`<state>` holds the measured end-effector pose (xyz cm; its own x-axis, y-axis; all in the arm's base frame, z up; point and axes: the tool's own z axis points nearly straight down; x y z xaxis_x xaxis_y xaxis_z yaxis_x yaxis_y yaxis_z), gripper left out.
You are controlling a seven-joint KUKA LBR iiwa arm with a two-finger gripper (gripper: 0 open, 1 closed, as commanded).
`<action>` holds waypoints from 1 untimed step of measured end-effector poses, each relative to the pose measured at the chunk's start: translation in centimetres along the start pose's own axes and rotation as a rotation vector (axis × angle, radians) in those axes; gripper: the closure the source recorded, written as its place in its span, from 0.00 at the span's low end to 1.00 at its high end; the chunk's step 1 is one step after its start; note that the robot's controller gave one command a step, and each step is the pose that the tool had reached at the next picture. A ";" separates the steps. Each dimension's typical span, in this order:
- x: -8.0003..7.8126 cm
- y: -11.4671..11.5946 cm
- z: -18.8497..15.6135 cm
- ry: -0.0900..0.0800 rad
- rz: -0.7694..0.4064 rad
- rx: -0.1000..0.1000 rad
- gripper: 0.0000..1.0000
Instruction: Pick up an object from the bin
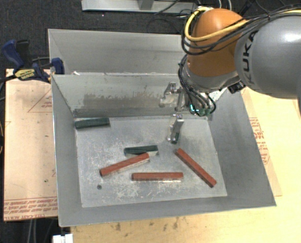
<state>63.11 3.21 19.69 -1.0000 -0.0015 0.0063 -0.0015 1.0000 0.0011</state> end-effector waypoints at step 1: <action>-0.2 0.0 -0.5 -0.008 0.001 0.000 0.00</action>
Offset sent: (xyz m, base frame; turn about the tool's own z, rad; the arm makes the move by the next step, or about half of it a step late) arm -0.0165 0.0025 -0.1269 0.0459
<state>63.27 3.20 20.17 -1.0000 -0.0010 -0.0017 -0.0010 1.0000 0.0013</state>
